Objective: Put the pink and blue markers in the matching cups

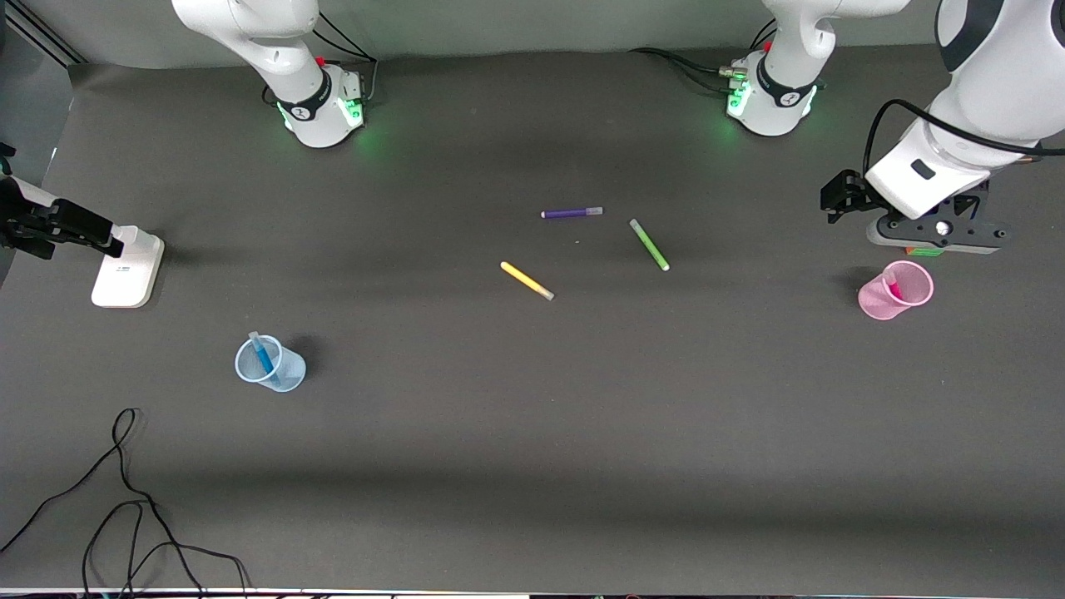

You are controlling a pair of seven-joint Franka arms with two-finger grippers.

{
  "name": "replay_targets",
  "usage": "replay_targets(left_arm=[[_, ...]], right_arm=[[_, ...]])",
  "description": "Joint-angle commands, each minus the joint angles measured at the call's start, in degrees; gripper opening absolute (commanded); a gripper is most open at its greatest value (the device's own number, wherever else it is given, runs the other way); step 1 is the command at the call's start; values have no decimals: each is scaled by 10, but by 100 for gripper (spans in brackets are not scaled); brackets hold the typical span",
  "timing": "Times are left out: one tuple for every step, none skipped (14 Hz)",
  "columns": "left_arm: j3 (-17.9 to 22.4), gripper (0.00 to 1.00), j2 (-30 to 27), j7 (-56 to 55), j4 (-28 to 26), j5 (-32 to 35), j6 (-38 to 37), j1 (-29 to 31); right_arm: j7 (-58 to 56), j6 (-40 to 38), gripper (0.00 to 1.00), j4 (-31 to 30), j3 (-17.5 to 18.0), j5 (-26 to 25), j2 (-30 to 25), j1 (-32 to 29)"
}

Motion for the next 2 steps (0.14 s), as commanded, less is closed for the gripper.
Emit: replay_targets(left_arm=[[7, 99, -6, -7, -7, -24, 16, -4], [7, 99, -6, -7, -7, -24, 18, 1]], right_arm=[[-12, 0, 100, -13, -8, -12, -14, 9], [-12, 0, 100, -13, -8, -12, -14, 9]])
